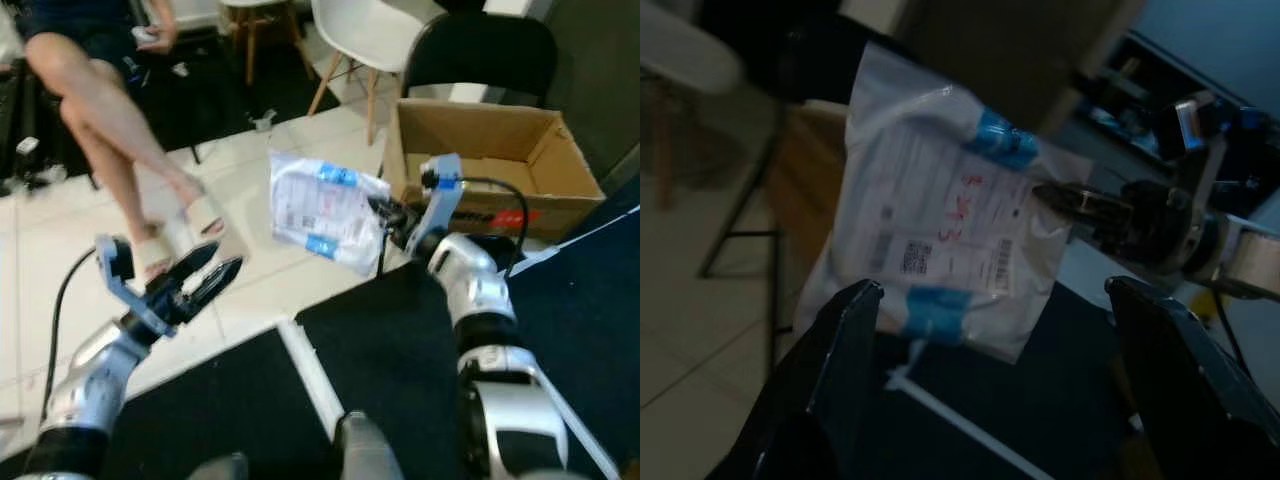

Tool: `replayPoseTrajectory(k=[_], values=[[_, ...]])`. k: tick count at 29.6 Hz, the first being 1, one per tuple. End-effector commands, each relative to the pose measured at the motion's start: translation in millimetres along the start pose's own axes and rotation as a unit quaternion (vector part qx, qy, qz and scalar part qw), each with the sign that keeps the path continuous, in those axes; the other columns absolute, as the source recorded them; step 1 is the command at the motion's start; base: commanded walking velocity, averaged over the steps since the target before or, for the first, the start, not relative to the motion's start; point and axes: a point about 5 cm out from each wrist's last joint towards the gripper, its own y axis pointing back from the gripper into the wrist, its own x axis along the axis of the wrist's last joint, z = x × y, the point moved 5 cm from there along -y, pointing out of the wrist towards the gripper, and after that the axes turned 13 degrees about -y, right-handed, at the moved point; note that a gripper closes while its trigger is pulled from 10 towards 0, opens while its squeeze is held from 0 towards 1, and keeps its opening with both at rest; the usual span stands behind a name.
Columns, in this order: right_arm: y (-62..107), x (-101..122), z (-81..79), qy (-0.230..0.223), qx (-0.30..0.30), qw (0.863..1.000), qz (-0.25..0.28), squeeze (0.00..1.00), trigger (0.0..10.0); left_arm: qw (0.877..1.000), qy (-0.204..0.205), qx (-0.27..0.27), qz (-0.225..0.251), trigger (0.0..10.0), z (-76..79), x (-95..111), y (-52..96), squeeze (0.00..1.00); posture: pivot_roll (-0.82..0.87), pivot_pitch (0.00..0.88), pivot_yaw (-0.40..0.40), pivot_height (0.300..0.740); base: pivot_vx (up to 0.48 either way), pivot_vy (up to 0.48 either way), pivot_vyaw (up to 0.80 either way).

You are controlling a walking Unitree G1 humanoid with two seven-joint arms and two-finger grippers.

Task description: Picking trash to rubbish bin

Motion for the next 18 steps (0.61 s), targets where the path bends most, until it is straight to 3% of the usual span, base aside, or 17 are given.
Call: replayPoseTrajectory(k=[1, 18], values=[[0.0, 0.7, -0.1, 0.006, 0.001, 1.0, -0.002, 0.0, 10.0, 1.0, -0.003, -0.001, -0.01, 10.0, 0.5, -3.6, 3.6, 0.0, 0.01, 0.136, -0.002, 0.74, 0.0, 0.0, -0.77], [-0.3, -0.2, -0.3, 0.008, 0.001, 1.0, -0.004, 0.0, 10.0, 1.0, -0.003, -0.002, -0.011, 10.0, 0.9, -4.2, 3.4, 0.0, 0.01, 0.136, -0.003, 0.74, 0.0, 0.0, -0.77]])
